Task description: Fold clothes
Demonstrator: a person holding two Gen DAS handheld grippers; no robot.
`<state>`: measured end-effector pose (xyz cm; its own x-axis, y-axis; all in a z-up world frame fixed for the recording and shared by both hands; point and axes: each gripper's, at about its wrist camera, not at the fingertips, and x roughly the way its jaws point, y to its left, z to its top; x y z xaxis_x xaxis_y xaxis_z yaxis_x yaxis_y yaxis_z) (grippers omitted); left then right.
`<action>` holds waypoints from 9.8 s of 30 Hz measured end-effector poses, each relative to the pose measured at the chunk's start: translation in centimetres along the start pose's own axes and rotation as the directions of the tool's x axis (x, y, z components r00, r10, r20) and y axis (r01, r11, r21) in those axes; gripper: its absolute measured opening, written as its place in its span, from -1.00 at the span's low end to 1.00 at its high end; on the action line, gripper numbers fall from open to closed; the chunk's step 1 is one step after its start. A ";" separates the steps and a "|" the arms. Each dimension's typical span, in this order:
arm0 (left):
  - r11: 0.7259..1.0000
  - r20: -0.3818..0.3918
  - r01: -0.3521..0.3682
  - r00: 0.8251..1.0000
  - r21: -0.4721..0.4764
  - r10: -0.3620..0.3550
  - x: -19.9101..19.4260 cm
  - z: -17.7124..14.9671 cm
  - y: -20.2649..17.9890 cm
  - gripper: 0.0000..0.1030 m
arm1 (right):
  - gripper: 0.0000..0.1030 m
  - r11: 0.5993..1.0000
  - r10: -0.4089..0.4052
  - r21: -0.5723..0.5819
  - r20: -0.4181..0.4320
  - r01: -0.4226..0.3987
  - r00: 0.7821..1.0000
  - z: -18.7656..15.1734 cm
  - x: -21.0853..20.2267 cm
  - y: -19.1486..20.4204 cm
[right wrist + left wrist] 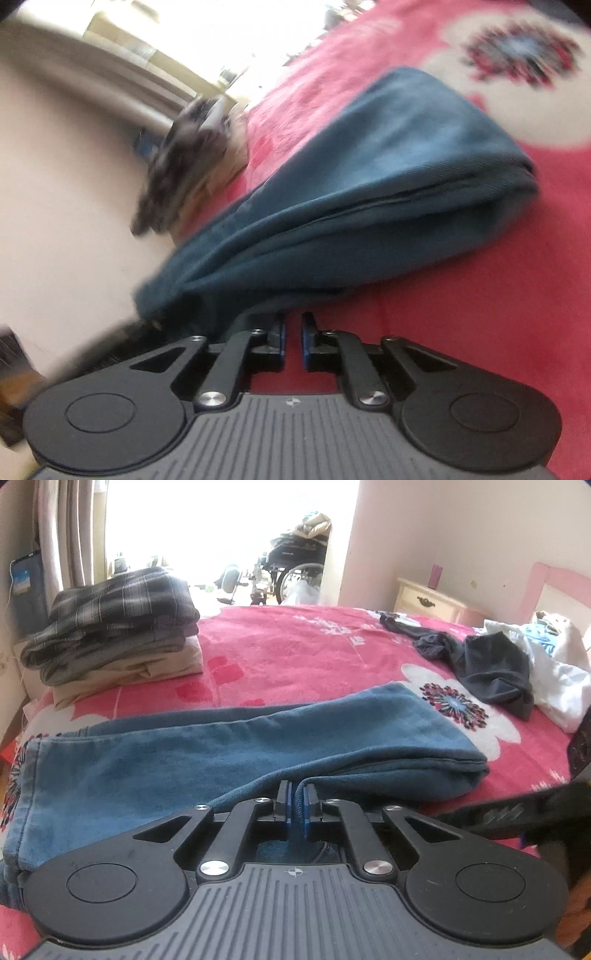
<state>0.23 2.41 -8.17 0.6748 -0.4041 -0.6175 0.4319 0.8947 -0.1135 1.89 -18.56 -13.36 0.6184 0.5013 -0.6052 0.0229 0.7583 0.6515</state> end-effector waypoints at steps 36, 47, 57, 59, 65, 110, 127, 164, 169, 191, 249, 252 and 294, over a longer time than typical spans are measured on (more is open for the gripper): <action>0.996 0.050 0.017 0.999 0.091 -0.021 -2.2 -1.4 -0.8 -0.52 | -1.00 0.998 0.004 0.061 -0.009 -0.004 1.000 1.2 4.8 1.0; 0.965 0.005 -0.056 0.998 0.256 0.056 1.5 0.3 -2.1 -0.95 | -0.91 0.998 0.037 0.040 0.033 -0.038 0.999 1.0 4.0 1.1; 0.985 0.147 -0.024 0.989 0.171 -0.001 -2.1 -0.2 -2.6 -1.00 | -0.90 0.997 0.079 0.005 0.064 -0.079 0.995 1.0 4.1 1.2; 0.987 0.147 -0.010 0.989 0.159 -0.013 -2.2 -0.2 -2.6 -1.00 | -0.91 0.997 0.074 0.010 0.063 -0.074 0.995 1.2 4.5 1.4; 0.987 0.109 0.020 0.993 0.160 -0.038 -1.8 -1.0 -2.5 -1.00 | -1.00 0.998 0.021 0.062 0.079 -0.026 0.997 1.5 6.5 1.6; 0.917 -0.086 0.107 0.993 0.385 -0.080 -0.9 -3.9 -3.0 -0.43 | -0.40 0.916 0.100 0.397 -0.105 -0.051 0.989 4.4 -3.4 -4.7; 0.925 -0.076 0.106 0.994 0.366 -0.084 -1.5 -3.3 -2.8 -0.17 | -0.14 0.893 0.116 0.450 -0.277 0.022 0.954 5.0 4.0 -1.5; 0.927 0.035 -0.148 0.989 0.345 0.145 1.4 -1.7 -3.0 -0.74 | 0.00 0.626 0.275 0.746 0.062 -0.228 0.959 1.9 -2.7 -8.5; 0.925 0.035 -0.148 0.989 0.351 0.145 1.4 -1.7 -3.0 -0.73 | 0.00 0.588 0.224 0.786 0.070 -0.192 0.972 1.4 -2.4 -8.9; 0.906 0.042 -0.131 0.991 0.402 0.124 1.1 -2.7 -3.0 -0.73 | -0.44 0.512 0.085 0.856 0.034 -0.073 0.996 2.6 0.7 -9.2; 0.931 -0.013 -0.018 1.000 0.365 0.024 -3.2 -3.1 1.7 -0.28 | -0.51 0.916 -0.011 -0.386 0.240 0.106 0.971 3.3 -2.7 3.1; 0.960 -0.006 -0.050 0.999 0.274 0.054 -2.6 -2.4 3.6 -0.22 | -0.51 0.930 -0.104 -0.315 0.267 0.188 0.958 4.7 -2.0 0.9; 0.990 -0.053 -0.127 0.990 0.062 0.130 5.3 1.1 4.9 -0.15 | 0.14 0.776 -0.006 0.624 0.154 -0.093 0.988 5.9 -8.3 -17.3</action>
<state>6.57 4.48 -11.19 0.6927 -0.2736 -0.6673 0.3789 0.9253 0.0140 0.94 -38.32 -16.92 0.7317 0.4269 -0.5313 0.4504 0.2822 0.8471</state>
